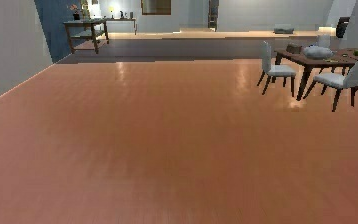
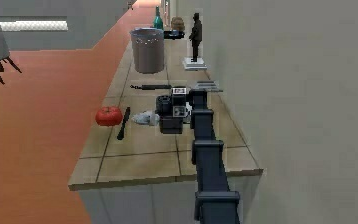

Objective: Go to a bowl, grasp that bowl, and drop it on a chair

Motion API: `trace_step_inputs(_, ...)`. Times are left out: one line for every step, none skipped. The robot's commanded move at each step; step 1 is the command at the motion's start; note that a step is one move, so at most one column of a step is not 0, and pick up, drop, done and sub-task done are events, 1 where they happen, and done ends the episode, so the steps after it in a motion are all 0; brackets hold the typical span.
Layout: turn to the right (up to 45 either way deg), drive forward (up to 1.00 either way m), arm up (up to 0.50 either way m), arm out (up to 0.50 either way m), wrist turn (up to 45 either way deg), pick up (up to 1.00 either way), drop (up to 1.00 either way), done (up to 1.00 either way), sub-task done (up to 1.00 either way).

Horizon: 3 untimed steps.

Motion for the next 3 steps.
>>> trace_step_inputs(0.0, 0.00, 0.00, 0.00, 0.0, 1.00, 0.00, 0.00, 0.00)
trace_step_inputs(0.0, 0.00, 0.10, 0.00, 0.0, 0.00, 0.00, 0.00, 0.00)
trace_step_inputs(0.0, 0.00, 0.00, 0.00, -45.0, 0.00, 0.00, 0.00, 0.00)
